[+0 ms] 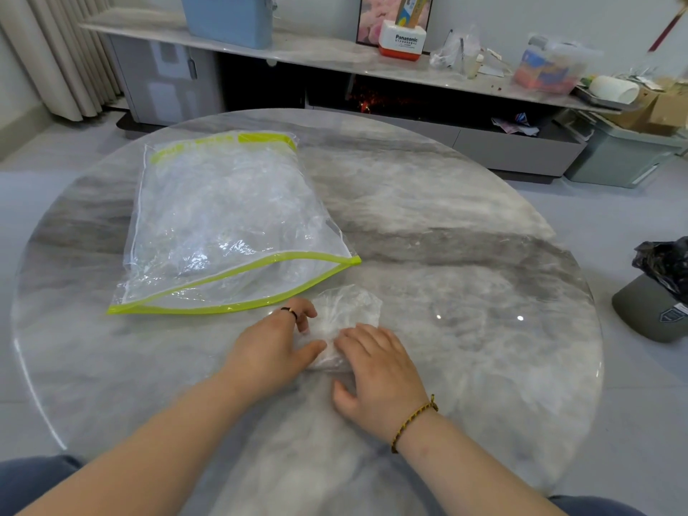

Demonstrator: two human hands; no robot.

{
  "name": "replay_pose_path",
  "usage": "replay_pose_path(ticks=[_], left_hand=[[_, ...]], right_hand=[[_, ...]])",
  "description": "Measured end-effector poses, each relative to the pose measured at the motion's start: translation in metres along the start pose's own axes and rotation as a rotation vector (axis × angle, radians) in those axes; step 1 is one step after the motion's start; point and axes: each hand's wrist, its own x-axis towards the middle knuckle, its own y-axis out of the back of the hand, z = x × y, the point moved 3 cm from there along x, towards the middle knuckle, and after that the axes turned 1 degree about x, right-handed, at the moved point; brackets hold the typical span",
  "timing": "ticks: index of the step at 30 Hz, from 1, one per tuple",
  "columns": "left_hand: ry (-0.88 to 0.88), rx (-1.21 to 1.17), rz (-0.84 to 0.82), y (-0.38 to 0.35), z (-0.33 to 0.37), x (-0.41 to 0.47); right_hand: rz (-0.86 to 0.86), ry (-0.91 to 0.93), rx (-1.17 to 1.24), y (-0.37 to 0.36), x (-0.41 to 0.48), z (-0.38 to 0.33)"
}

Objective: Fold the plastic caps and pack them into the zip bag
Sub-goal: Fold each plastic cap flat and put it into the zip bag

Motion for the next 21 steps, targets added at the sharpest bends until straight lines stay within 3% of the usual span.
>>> replay_pose_path(ticks=[3,6,9,11,14,17,19,21], left_hand=[[-0.193,0.084,0.002,0.008,0.002,-0.003],[-0.414,0.434,0.113,0.001,-0.001,-0.006],[-0.460,0.428,0.174,-0.004,0.001,-0.004],[-0.450,0.398,0.217,-0.005,0.002,-0.004],[-0.255,0.128,0.239,0.001,0.004,-0.005],[0.080,-0.379,0.055,-0.001,0.003,-0.002],[0.182,-0.369,0.052,-0.004,0.002,0.000],[0.227,-0.186,0.070,-0.004,0.000,0.000]], right_hand=[[0.060,-0.066,0.086,-0.002,0.005,0.008],[0.114,-0.131,0.140,-0.002,0.007,0.014],[0.163,-0.157,0.121,0.004,0.007,0.016],[0.099,-0.243,0.220,0.012,0.007,0.018],[-0.083,-0.456,0.543,0.014,0.004,0.025],[0.004,-0.587,0.726,0.011,0.005,0.028],[0.031,-0.667,0.762,0.007,0.005,0.029],[0.002,-0.669,0.702,0.007,0.005,0.027]])
